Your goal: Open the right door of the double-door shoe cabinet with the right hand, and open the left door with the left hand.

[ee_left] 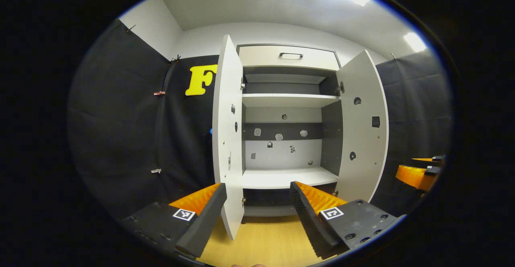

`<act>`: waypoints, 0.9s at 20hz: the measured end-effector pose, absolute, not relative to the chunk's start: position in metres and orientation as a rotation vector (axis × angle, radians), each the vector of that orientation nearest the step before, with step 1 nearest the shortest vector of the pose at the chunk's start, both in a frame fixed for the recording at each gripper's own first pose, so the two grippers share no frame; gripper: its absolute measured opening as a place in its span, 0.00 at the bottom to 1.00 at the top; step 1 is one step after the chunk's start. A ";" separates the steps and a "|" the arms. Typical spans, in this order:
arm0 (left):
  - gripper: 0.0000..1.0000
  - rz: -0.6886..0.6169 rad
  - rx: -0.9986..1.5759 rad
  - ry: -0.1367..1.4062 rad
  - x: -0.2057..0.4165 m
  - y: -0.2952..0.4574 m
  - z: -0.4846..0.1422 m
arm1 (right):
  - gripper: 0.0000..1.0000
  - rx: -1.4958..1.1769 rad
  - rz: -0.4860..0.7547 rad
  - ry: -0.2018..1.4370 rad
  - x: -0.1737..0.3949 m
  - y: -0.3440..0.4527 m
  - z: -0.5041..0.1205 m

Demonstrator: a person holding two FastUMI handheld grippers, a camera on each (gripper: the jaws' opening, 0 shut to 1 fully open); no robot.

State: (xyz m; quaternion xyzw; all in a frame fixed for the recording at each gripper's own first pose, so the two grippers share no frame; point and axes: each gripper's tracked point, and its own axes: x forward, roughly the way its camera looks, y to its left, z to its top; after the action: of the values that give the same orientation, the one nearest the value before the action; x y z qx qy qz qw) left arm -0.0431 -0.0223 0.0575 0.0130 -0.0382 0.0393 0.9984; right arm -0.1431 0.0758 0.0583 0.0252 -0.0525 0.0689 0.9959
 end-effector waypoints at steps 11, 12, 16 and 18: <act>0.97 0.057 0.055 -0.074 -0.025 -0.020 0.038 | 0.98 0.052 0.062 -0.089 -0.117 0.068 0.031; 0.97 0.059 0.055 -0.072 -0.023 -0.018 0.034 | 0.98 0.054 0.054 -0.083 -0.114 0.069 0.027; 0.97 0.067 0.058 -0.072 -0.014 -0.004 0.025 | 0.98 0.054 0.033 -0.080 -0.103 0.075 0.016; 0.97 0.062 0.053 -0.077 -0.010 0.003 0.021 | 0.98 0.030 0.017 -0.094 -0.097 0.077 0.012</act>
State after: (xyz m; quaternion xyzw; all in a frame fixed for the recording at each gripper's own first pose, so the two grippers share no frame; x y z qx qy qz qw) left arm -0.0098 0.0029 0.0207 0.0266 -0.0383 0.0310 0.9984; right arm -0.0975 0.0767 0.0118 0.0148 -0.0469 0.0083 0.9988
